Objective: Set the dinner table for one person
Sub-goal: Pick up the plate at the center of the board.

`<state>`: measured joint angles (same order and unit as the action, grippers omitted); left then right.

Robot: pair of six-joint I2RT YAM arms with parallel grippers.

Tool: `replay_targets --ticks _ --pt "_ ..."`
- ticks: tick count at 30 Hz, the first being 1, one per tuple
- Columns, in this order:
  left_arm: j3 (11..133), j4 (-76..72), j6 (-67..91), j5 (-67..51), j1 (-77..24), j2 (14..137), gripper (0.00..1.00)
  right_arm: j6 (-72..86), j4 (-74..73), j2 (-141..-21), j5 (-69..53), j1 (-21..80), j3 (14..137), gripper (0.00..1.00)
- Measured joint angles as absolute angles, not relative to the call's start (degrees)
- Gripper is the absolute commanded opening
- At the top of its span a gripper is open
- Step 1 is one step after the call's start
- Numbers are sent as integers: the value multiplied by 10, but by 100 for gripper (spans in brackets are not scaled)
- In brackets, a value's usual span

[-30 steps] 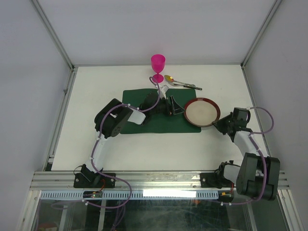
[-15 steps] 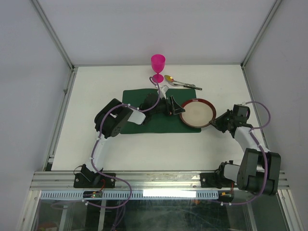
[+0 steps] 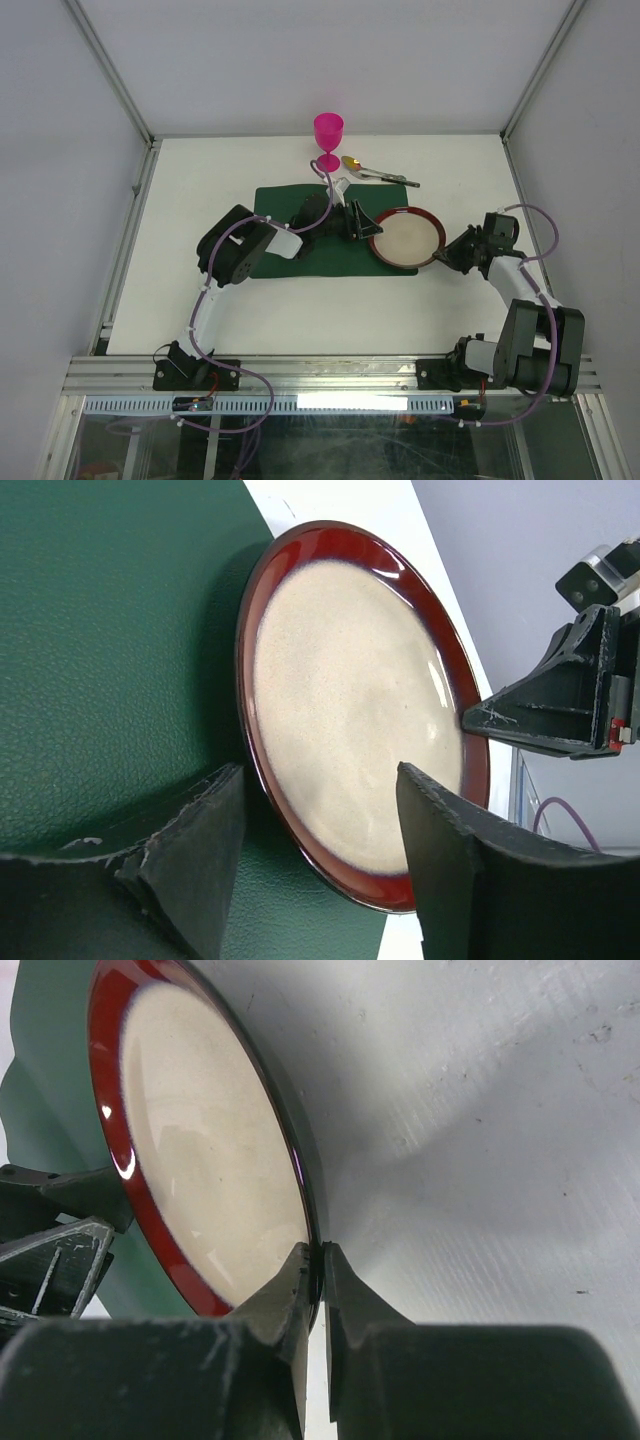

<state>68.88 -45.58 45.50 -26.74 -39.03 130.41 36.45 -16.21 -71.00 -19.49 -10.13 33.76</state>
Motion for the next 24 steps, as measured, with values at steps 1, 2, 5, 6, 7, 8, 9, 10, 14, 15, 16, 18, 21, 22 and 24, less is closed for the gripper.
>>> replay_targets --ticks 1,2,5,6,7,8,9,10,14,15,16,18,21,22,24 --pt "689 -456 455 -266 -390 1305 52 364 -162 -712 -196 -101 338 0" --pt "689 -456 454 -265 -390 1306 50 363 -162 -714 -196 -101 338 0" --pt "689 -455 451 -261 -389 1310 45 361 -162 -718 -198 -101 338 0" --pt "689 -454 451 -260 -390 1310 41 360 -162 -719 -198 -101 338 0" --pt "689 -452 449 -258 -390 1310 38 359 -162 -719 -199 -101 338 0" --pt "689 -449 449 -257 -390 1311 36 359 -162 -719 -199 -101 338 0" --pt "689 -446 446 -256 -390 1312 34 358 -162 -719 -199 -101 338 0" --pt "689 -445 445 -255 -390 1313 29 358 -162 -719 -199 -101 338 0" --pt "689 -436 440 -249 -389 1314 21 354 -164 -719 -198 -102 341 0" --pt "689 -436 440 -249 -389 1315 20 352 -164 -719 -199 -102 342 0" --pt "689 -436 440 -249 -389 1315 17 350 -165 -719 -198 -102 342 0" --pt "689 -435 441 -248 -389 1315 11 347 -167 -719 -199 -101 342 0" --pt "689 -434 446 -247 -389 1315 8 342 -175 -719 -203 -101 342 0" --pt "690 -434 447 -247 -389 1315 8 341 -177 -719 -203 -101 342 0" --pt "690 -433 448 -246 -389 1315 8 341 -178 -719 -204 -101 342 0"
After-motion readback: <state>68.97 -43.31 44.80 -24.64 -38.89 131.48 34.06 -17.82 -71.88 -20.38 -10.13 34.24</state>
